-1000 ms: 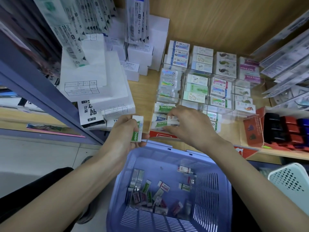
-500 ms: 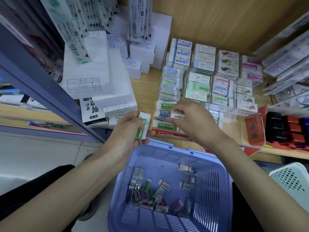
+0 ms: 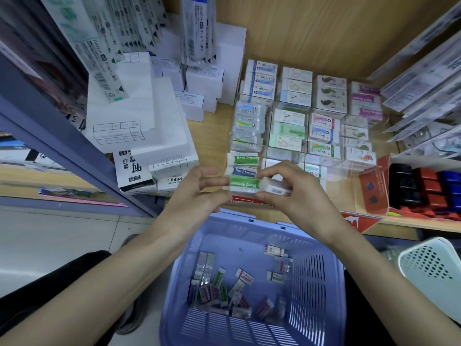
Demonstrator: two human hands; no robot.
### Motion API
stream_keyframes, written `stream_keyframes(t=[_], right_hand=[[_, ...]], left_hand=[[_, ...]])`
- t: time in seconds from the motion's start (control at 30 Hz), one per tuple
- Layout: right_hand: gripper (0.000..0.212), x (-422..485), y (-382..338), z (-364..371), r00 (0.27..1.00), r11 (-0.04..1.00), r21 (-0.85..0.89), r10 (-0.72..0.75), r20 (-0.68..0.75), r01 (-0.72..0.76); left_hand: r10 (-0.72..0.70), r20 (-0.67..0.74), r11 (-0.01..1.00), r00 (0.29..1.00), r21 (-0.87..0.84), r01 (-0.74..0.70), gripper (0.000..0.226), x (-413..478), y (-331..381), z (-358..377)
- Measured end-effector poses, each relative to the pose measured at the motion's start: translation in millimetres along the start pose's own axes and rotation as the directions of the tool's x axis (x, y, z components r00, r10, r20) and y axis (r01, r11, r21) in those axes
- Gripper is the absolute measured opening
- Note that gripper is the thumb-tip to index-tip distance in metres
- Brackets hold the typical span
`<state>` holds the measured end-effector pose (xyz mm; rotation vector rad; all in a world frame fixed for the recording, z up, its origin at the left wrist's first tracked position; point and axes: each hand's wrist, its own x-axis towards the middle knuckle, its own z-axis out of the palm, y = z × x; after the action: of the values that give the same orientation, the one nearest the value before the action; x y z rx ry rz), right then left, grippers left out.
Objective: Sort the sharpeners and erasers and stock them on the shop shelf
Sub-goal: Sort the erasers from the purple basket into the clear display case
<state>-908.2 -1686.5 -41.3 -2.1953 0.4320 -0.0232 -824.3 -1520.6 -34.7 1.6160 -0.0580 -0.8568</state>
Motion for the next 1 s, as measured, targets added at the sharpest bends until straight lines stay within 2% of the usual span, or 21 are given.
stream_keyframes(t=[0.1, 0.2, 0.4, 0.63, 0.7, 0.77, 0.83, 0.9, 1.0], right_hand=[[0.026, 4, 11, 0, 0.989, 0.995, -0.100, 0.000, -0.149, -0.015], [0.030, 12, 12, 5, 0.975, 0.981, -0.193, -0.035, -0.219, -0.008], [0.032, 20, 10, 22, 0.960, 0.855, -0.506, -0.226, -0.168, 0.112], [0.030, 27, 12, 35, 0.962, 0.789, -0.609, -0.222, -0.162, 0.080], [0.030, 26, 10, 32, 0.967, 0.859, -0.511, -0.161, -0.198, 0.039], [0.032, 23, 6, 23, 0.970, 0.953, -0.302, -0.078, -0.230, 0.005], [0.030, 20, 0, 13, 0.981, 0.997, -0.075, 0.017, -0.194, -0.032], [0.024, 16, -9, 5, 0.985, 0.986, 0.154, 0.085, -0.150, -0.062], [0.023, 9, -20, -1, 0.983, 0.916, 0.397, 0.121, -0.139, -0.057]], left_hand=[[-0.002, -0.064, 1.000, 0.998, 0.019, 0.003, 0.038, 3, -1, -2], [-0.014, -0.105, 1.000, 0.994, 0.025, 0.017, 0.035, 6, -2, -3], [-0.018, -0.072, 0.999, 0.997, 0.049, 0.021, 0.030, 5, -4, -1], [-0.026, -0.073, 0.999, 0.997, 0.033, 0.028, 0.027, 5, -4, -2], [-0.018, -0.078, 0.999, 0.997, 0.041, 0.021, 0.028, 4, -4, -2], [0.030, -0.088, 0.996, 0.996, 0.086, -0.022, 0.029, 4, -3, -3], [0.091, -0.079, 0.986, 0.993, 0.148, -0.079, 0.025, 4, -2, -4], [0.105, -0.078, 0.987, 0.991, 0.132, -0.095, 0.019, 3, -1, -3], [0.061, -0.082, 0.998, 0.995, -0.010, -0.062, 0.033, 2, 3, 1]])
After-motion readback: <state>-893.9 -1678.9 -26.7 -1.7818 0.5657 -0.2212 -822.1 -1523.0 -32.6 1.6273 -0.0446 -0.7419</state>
